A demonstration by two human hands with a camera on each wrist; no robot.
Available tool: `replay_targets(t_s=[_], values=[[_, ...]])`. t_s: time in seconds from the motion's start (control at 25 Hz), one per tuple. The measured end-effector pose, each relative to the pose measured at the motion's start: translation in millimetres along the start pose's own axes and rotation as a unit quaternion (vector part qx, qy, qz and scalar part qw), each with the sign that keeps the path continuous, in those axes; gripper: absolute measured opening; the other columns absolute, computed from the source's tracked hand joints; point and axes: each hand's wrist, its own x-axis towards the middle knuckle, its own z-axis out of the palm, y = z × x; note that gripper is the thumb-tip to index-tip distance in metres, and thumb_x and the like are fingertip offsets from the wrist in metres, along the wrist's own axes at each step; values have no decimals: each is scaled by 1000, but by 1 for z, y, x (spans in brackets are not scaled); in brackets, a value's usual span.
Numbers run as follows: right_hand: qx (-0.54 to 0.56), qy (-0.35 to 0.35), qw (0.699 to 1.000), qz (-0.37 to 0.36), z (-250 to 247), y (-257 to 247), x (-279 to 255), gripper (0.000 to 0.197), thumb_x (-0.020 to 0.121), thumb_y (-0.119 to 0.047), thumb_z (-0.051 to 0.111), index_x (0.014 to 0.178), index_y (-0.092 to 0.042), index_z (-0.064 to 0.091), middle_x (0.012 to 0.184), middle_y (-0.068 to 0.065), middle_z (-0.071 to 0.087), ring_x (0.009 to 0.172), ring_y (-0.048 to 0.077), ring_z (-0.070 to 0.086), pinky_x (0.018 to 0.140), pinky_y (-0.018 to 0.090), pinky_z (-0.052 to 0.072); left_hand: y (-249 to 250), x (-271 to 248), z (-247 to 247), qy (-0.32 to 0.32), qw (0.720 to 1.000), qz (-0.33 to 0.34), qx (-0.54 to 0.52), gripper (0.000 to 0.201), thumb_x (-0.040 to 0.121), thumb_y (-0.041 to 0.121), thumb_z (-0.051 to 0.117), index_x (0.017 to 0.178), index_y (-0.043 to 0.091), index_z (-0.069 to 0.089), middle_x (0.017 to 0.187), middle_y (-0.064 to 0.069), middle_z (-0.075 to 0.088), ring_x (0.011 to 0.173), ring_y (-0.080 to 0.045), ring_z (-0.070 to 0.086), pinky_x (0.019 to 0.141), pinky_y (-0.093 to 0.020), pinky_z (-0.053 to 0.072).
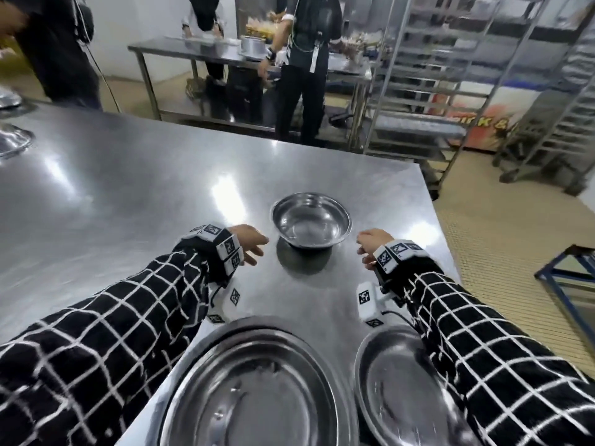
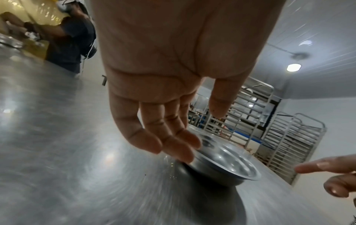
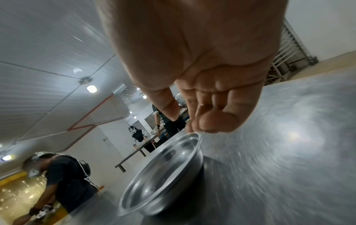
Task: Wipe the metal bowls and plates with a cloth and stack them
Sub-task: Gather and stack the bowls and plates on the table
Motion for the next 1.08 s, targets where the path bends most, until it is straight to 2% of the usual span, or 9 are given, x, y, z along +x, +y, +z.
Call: replay_targets(t_s=[0.16,0.24,0.36,0.44,0.52,0.6,0.68,0.8,1.08], values=[[-16,-6,1000,23,10,-3,64,43,94,-29,50,129,-3,50,90,7,56,75,24,56,74,40,55,19,65,-2,-6,997,-47,-60,42,97,31,51,130,6,44,128,-14,57,66,-22,59,56,-25,38],[-23,-13,999,33,19,-4,91,50,88,-39,55,125,-5,50,99,10,56,81,26,56,87,45,53,24,94,2,11,996,-49,-69,39,95,30,55,123,4,47,125,-13,60,67,-21,60,56,-26,39],[-49,-18,998,44,34,14,143,60,60,-42,61,111,-14,45,106,16,63,86,34,63,87,54,52,26,124,8,24,995,-41,-88,28,88,22,66,105,6,51,109,-13,65,67,-22,64,53,-26,41],[-52,-9,998,38,40,24,158,50,63,-28,58,108,-15,44,103,18,63,90,38,66,84,55,54,27,132,12,31,995,-36,-93,24,87,12,66,104,7,50,97,-14,64,63,-20,61,51,-27,42],[-27,-3,999,30,37,17,140,34,69,-19,57,101,-16,47,95,15,63,83,35,66,82,53,55,27,133,14,49,996,-29,-73,29,86,7,66,111,3,52,89,-13,62,61,-17,57,48,-26,46],[7,1,1000,21,31,9,116,19,69,-16,56,85,-22,48,87,12,63,73,29,61,79,49,56,26,128,12,55,997,-10,-55,33,84,9,69,112,1,53,87,-12,63,63,-17,56,58,-27,47],[32,3,999,5,25,2,91,17,73,-10,55,77,-24,47,77,9,60,64,25,56,70,41,52,26,113,7,56,997,14,-50,27,85,11,68,107,5,54,80,-7,62,65,-17,55,65,-30,45],[54,31,997,-35,16,-10,43,19,77,-7,52,71,-24,47,66,7,57,54,21,50,59,34,44,24,77,-2,49,995,59,-58,18,87,11,65,101,8,54,79,-6,61,63,-15,53,59,-26,40],[92,83,989,-83,18,-7,-97,13,84,-8,53,94,-16,57,78,9,56,60,20,51,46,24,44,-19,-44,-15,17,987,143,-75,23,85,17,69,105,9,60,80,-2,65,62,-10,52,61,-22,42]])
